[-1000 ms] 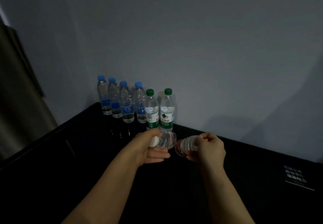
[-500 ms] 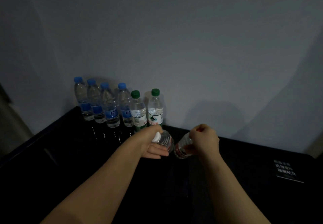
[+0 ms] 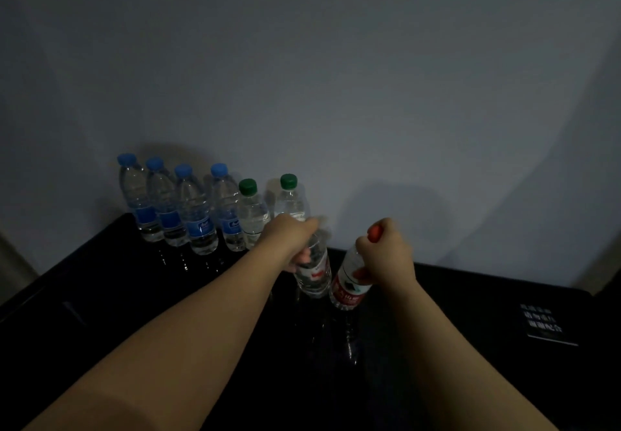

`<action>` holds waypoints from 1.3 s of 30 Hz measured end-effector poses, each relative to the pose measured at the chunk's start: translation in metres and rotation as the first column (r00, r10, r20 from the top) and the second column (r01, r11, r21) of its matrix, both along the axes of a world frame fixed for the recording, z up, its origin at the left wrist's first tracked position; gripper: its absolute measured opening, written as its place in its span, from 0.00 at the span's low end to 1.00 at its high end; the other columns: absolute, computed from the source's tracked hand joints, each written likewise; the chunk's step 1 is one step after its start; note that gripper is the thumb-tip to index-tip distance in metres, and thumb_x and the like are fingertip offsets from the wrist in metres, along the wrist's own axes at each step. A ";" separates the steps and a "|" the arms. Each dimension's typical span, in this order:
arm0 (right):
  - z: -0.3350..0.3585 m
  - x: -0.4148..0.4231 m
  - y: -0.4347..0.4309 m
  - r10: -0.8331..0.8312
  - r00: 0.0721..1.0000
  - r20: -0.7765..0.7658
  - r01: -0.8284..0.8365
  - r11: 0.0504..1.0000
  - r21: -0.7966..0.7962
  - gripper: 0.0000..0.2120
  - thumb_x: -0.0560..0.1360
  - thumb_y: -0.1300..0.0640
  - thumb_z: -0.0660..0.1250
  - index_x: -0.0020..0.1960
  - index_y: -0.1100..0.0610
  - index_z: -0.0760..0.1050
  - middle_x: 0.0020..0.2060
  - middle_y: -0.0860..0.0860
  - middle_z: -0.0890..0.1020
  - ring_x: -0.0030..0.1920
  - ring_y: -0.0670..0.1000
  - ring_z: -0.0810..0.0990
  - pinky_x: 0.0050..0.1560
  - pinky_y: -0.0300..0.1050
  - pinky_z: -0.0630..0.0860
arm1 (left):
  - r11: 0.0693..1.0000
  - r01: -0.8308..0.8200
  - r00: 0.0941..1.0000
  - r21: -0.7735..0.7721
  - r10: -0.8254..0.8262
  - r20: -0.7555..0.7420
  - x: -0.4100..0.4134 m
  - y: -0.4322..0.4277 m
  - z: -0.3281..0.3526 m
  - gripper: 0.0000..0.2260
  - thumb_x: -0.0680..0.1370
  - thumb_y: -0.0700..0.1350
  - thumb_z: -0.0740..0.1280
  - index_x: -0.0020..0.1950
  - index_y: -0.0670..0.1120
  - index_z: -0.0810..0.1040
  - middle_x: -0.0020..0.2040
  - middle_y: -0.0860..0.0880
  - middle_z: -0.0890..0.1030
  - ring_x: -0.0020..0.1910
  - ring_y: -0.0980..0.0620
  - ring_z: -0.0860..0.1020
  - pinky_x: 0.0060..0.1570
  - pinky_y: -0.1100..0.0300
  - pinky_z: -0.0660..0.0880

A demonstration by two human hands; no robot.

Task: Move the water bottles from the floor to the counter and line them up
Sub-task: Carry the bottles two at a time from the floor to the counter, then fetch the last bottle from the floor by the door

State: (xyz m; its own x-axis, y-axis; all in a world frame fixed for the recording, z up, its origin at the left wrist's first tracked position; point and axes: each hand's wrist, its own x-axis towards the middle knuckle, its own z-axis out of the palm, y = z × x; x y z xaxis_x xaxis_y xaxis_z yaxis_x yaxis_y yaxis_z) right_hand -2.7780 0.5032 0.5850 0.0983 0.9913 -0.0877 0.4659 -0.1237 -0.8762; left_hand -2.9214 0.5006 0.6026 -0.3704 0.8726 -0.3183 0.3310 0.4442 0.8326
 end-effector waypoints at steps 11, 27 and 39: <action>-0.006 -0.003 0.010 0.055 0.995 0.086 -0.058 0.998 0.039 0.18 0.75 0.50 0.67 0.59 0.55 0.65 0.46 0.53 0.74 0.50 0.58 0.78 0.51 0.62 0.79 | 0.993 -0.028 0.997 0.113 0.036 -0.074 0.008 0.028 -0.011 0.13 0.73 0.54 0.69 0.52 0.47 0.75 0.32 0.50 0.79 0.25 0.53 0.76 0.38 0.59 0.78; -0.013 -0.010 0.029 0.157 0.985 0.077 -0.162 0.985 0.059 0.18 0.73 0.53 0.68 0.60 0.54 0.67 0.46 0.50 0.74 0.50 0.56 0.79 0.50 0.59 0.80 | 0.995 0.068 0.997 0.077 -0.066 -0.030 0.006 0.045 -0.018 0.14 0.74 0.49 0.67 0.59 0.51 0.72 0.43 0.51 0.78 0.37 0.50 0.80 0.44 0.53 0.80; -0.011 0.006 -0.003 0.166 0.948 0.270 -0.147 0.985 -0.086 0.24 0.74 0.53 0.65 0.67 0.55 0.62 0.59 0.57 0.75 0.55 0.56 0.78 0.57 0.55 0.77 | 0.966 0.257 0.891 0.019 -0.229 -0.392 0.002 0.003 -0.014 0.26 0.75 0.53 0.65 0.70 0.50 0.63 0.60 0.43 0.77 0.56 0.42 0.78 0.56 0.51 0.76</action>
